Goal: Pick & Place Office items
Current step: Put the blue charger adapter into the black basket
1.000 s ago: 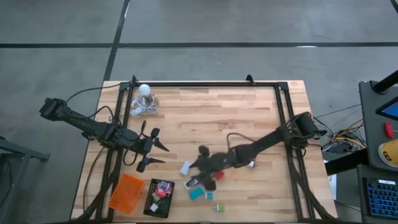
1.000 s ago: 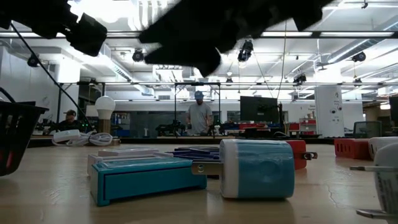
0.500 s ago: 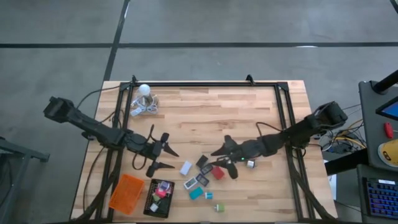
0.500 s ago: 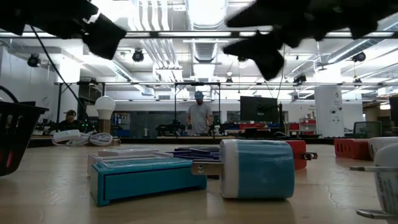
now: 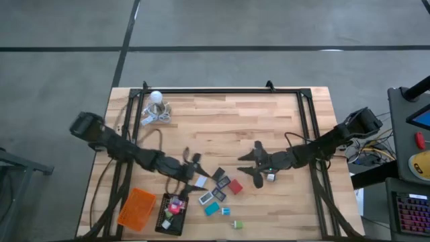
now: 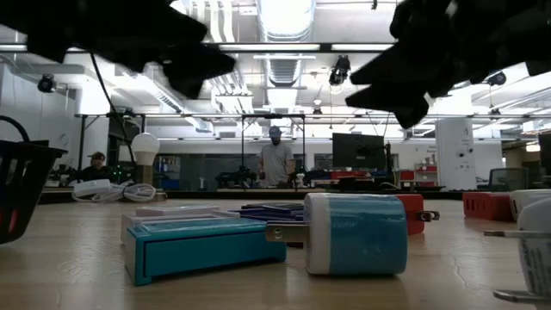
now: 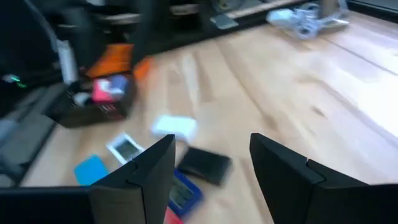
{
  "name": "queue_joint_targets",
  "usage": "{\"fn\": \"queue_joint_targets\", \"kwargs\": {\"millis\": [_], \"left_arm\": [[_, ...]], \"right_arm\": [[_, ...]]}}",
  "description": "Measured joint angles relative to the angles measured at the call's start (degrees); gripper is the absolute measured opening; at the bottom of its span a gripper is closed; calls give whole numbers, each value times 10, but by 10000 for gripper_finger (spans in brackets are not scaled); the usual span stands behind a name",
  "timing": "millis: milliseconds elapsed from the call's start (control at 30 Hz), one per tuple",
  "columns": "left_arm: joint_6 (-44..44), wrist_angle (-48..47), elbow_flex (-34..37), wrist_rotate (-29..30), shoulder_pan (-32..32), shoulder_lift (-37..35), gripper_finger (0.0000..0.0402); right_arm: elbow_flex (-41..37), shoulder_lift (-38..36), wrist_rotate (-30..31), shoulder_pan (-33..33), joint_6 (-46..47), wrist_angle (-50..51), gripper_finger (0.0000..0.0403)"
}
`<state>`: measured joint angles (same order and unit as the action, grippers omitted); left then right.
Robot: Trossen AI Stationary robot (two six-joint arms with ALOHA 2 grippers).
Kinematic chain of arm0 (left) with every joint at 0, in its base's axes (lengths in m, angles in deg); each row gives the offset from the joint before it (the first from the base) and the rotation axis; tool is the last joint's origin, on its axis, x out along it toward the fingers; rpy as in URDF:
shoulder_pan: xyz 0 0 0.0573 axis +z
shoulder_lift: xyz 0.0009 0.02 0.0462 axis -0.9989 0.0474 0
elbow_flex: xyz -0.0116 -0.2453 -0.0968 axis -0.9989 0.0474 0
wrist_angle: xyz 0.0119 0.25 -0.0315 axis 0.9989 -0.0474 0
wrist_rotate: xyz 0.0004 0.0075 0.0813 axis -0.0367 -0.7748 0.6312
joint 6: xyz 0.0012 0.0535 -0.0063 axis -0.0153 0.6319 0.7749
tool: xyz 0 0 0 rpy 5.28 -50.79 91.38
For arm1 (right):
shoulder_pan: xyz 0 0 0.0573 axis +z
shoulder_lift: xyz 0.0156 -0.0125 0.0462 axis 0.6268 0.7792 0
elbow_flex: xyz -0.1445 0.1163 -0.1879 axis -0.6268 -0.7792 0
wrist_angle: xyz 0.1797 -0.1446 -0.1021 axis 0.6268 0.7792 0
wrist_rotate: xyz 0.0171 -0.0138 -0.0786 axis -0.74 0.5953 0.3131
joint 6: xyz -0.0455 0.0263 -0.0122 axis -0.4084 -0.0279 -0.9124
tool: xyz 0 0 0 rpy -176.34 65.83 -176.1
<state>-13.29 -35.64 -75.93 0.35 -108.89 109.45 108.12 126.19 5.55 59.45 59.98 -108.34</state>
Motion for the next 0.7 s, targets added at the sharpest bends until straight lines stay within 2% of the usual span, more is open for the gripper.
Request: {"fn": "queue_joint_targets", "kwargs": {"millis": [167,367,433,500,633,700], "left_arm": [[-21,-30,-73,0,-5,73,243],[-58,-205,-173,17,-17,122,243],[-53,-221,-211,20,-19,143,243],[-48,-256,-223,25,-26,152,243],[-46,-249,-241,27,-34,174,243],[-46,-212,-249,21,-33,191,243]], "right_arm": [[-41,-38,13,3,-2,1,203],[-83,-72,27,5,32,-15,203],[-112,-90,33,5,37,-3,203],[-115,-83,51,6,53,-36,203],[-139,-85,73,8,62,-71,203],[-159,-92,71,9,62,-75,203]]}}
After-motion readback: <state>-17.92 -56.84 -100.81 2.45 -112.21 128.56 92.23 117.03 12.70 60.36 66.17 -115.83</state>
